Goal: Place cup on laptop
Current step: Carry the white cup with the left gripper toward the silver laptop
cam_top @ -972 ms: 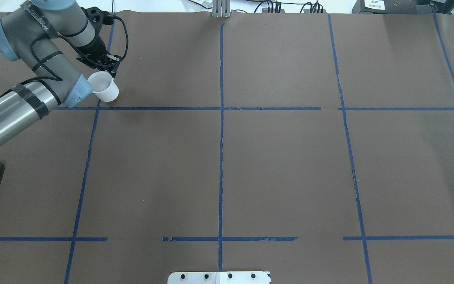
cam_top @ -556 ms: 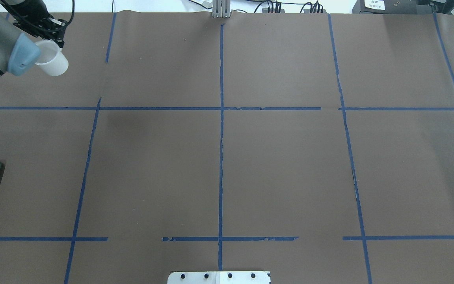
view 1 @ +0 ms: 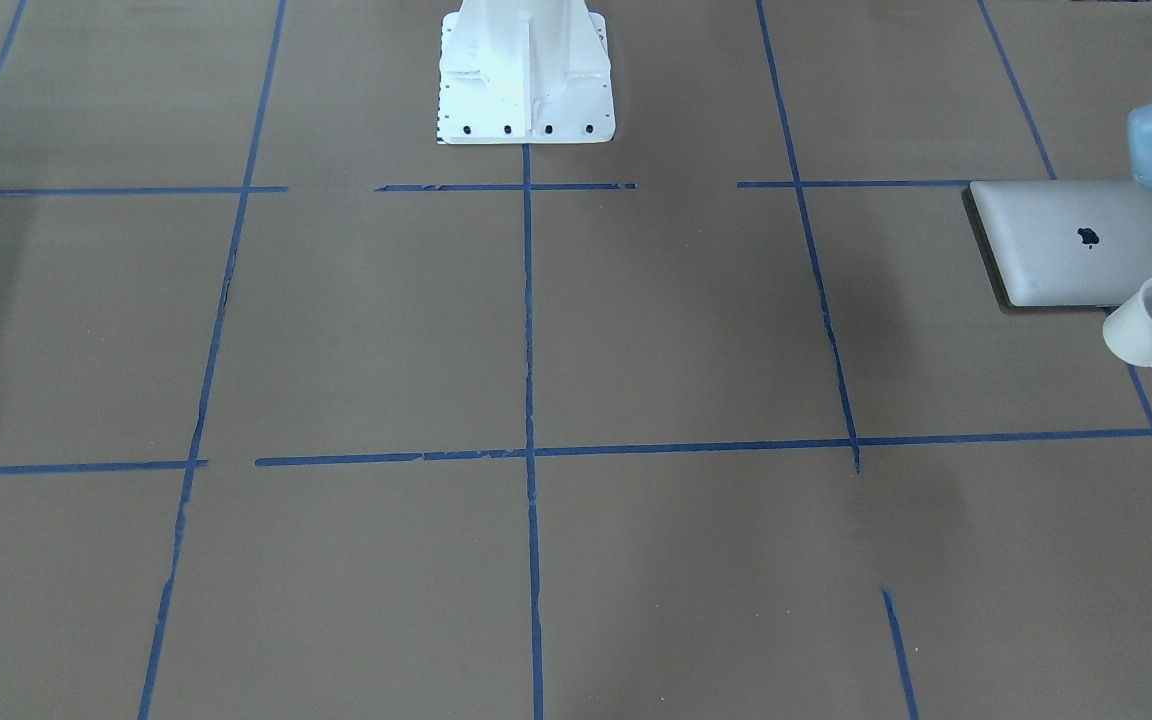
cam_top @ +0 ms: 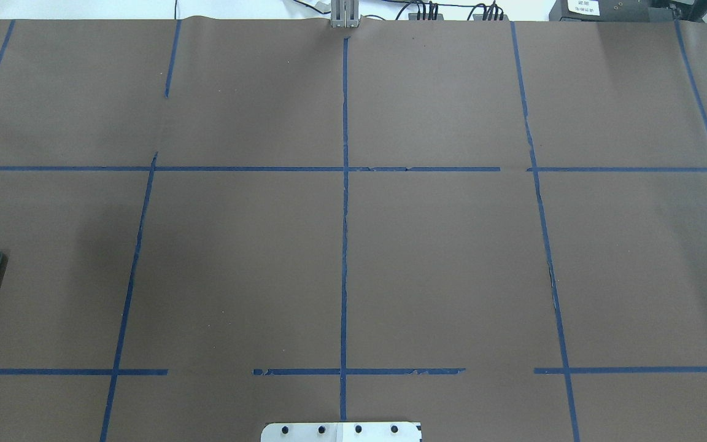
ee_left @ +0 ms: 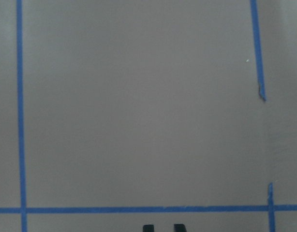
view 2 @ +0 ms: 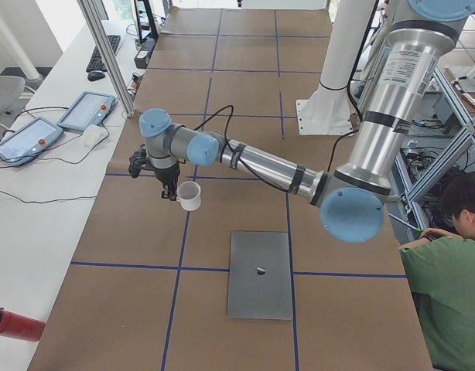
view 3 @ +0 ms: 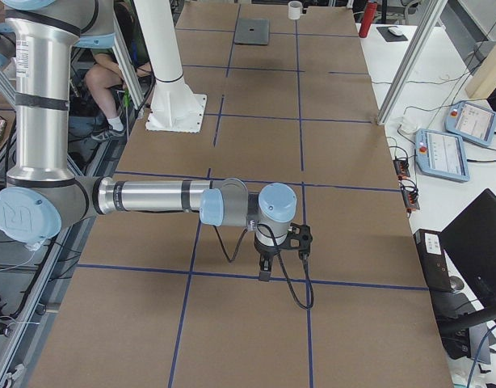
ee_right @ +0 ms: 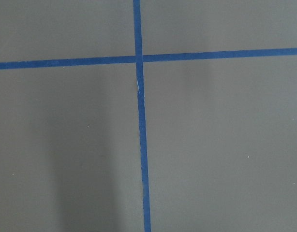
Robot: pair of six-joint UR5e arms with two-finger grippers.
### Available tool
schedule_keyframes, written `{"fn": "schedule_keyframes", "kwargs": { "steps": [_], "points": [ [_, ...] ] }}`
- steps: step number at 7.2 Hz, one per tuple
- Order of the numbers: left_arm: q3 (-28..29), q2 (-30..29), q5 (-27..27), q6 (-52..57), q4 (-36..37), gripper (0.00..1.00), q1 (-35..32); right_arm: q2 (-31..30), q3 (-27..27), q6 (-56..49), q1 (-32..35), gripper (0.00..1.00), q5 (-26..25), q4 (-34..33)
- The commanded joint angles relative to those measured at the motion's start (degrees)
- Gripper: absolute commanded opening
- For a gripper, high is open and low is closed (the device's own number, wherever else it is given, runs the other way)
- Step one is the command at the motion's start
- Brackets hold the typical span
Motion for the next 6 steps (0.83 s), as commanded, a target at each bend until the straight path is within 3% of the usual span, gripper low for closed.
{"fn": "schedule_keyframes", "kwargs": {
  "steps": [1, 2, 4, 6],
  "points": [
    [-5.4, 13.7, -1.5, 2.2, -4.7, 0.00, -1.3, 0.0, 0.0, 0.0, 0.0, 1.00, 0.0, 0.0],
    [-5.9, 19.4, -2.3, 1.6, -10.9, 0.00, -1.3, 0.0, 0.0, 0.0, 0.0, 1.00, 0.0, 0.0],
    [-5.3, 25.5, -3.0, -3.9, -20.6, 0.00, -1.3, 0.0, 0.0, 0.0, 0.0, 1.00, 0.0, 0.0],
    [2.4, 27.3, -2.7, -10.8, -35.3, 0.00, -1.2, 0.0, 0.0, 0.0, 0.0, 1.00, 0.0, 0.0]
  ]
}}
